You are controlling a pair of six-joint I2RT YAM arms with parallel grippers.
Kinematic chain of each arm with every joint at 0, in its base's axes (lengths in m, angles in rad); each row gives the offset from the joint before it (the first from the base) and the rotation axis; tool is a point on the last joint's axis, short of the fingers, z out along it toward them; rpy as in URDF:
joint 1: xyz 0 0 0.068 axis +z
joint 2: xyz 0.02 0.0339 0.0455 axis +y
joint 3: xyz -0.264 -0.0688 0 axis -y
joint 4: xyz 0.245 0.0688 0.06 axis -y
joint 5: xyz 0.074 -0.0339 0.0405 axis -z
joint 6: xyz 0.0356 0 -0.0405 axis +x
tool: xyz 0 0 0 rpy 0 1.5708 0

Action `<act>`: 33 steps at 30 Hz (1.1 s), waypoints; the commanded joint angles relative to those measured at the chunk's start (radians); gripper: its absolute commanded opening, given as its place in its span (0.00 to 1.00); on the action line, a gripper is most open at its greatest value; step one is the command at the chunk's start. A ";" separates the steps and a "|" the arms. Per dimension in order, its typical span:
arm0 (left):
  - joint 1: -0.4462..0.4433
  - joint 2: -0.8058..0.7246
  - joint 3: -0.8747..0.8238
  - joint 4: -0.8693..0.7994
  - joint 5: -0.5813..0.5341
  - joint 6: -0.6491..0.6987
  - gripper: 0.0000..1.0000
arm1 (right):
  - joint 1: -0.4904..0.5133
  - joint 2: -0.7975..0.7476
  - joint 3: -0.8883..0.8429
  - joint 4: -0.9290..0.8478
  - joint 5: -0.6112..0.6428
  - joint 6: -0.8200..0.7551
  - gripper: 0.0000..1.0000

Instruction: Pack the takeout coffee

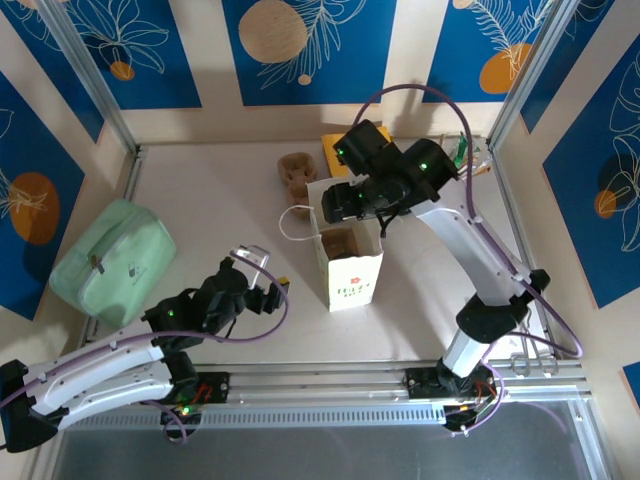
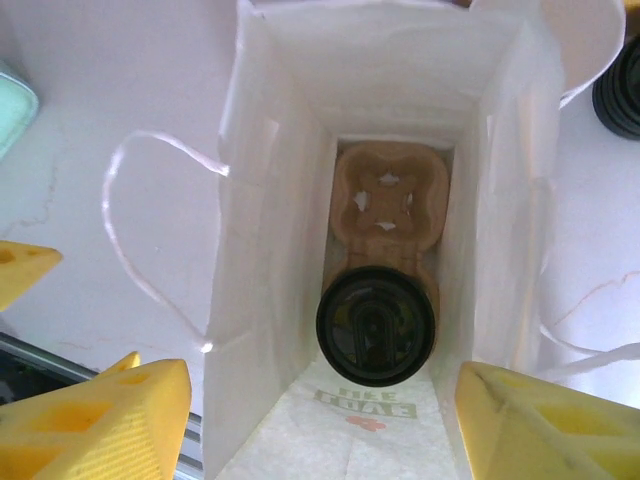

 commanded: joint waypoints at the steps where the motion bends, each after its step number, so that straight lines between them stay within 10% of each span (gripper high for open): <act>1: -0.006 -0.020 0.022 -0.008 -0.019 -0.007 0.93 | -0.015 -0.065 -0.017 0.045 -0.017 -0.043 0.74; 13: -0.006 -0.011 0.023 -0.013 -0.042 -0.017 0.94 | -0.169 -0.253 -0.235 0.213 0.020 -0.085 0.82; 23: -0.004 0.039 0.040 0.020 -0.044 -0.008 0.95 | -0.524 -0.331 -0.498 0.392 -0.182 -0.093 0.84; 33: -0.004 0.068 0.075 0.059 -0.042 0.030 0.94 | -0.733 -0.194 -0.493 0.562 0.004 -0.225 0.84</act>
